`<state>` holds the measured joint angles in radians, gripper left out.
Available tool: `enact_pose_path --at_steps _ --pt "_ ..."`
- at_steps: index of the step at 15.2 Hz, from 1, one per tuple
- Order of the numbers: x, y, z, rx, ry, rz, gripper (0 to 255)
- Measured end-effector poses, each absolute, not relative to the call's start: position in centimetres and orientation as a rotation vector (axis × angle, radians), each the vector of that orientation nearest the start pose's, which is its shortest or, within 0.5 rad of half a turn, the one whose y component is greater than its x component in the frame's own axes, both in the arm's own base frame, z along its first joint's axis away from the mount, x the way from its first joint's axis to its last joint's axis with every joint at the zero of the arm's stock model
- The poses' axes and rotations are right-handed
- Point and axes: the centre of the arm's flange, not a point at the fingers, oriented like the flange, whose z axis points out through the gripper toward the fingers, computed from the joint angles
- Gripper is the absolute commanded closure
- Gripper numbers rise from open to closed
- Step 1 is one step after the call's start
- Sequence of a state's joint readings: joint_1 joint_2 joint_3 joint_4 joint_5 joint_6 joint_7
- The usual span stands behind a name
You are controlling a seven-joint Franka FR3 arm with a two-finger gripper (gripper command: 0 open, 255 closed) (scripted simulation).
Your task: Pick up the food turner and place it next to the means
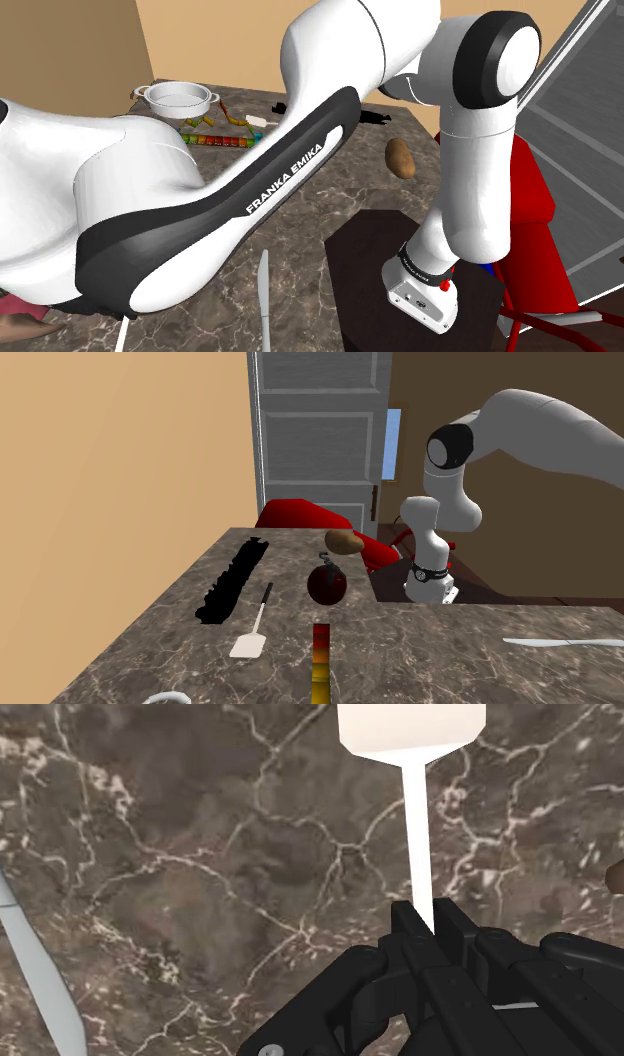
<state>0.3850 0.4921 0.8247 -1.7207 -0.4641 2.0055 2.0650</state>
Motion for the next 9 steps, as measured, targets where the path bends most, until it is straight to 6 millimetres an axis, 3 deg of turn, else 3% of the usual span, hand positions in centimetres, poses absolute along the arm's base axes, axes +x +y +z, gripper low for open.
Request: enact_pose_path --at_steps 3,9 --pt "30.5 57.2 35.5 -2.969 1.089 -0.099 255" --pt "30.4 57.2 35.1 -2.969 1.089 -0.099 255"
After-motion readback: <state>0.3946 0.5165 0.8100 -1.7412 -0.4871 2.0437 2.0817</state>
